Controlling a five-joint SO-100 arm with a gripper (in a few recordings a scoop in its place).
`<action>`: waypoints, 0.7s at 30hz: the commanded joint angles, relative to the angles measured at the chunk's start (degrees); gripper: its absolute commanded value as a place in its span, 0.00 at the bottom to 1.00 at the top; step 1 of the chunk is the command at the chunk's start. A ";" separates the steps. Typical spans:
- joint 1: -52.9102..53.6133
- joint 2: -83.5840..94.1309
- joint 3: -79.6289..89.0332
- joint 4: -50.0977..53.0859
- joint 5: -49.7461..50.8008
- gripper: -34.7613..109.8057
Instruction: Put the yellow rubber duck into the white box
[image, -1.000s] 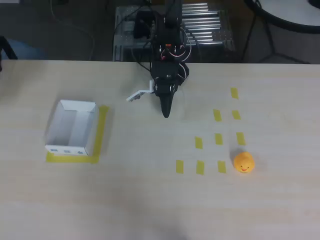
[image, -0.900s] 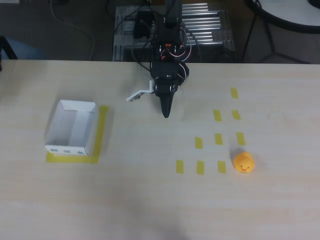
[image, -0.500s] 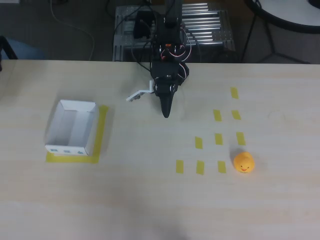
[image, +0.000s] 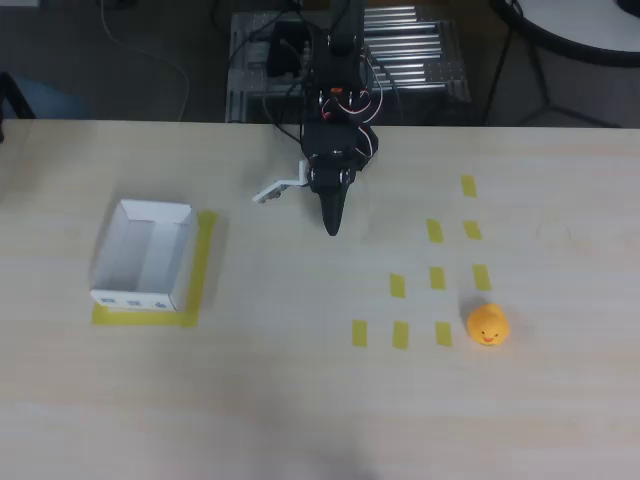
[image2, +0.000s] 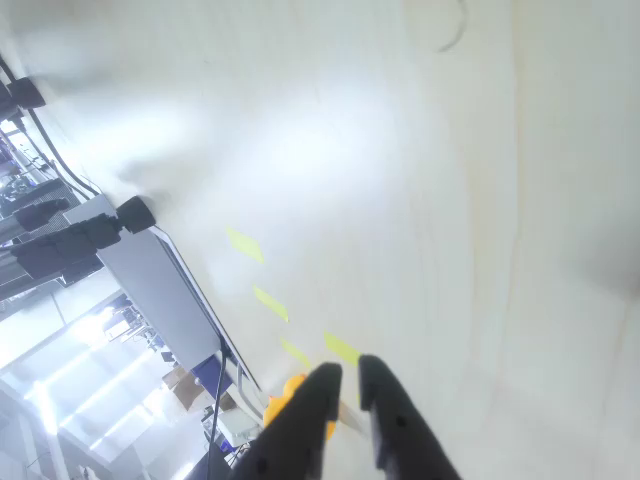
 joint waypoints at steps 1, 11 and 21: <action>0.53 2.90 0.97 -1.58 1.05 0.24; 0.53 2.90 0.97 -1.58 1.05 0.24; -0.70 2.90 0.97 -1.58 -0.26 0.24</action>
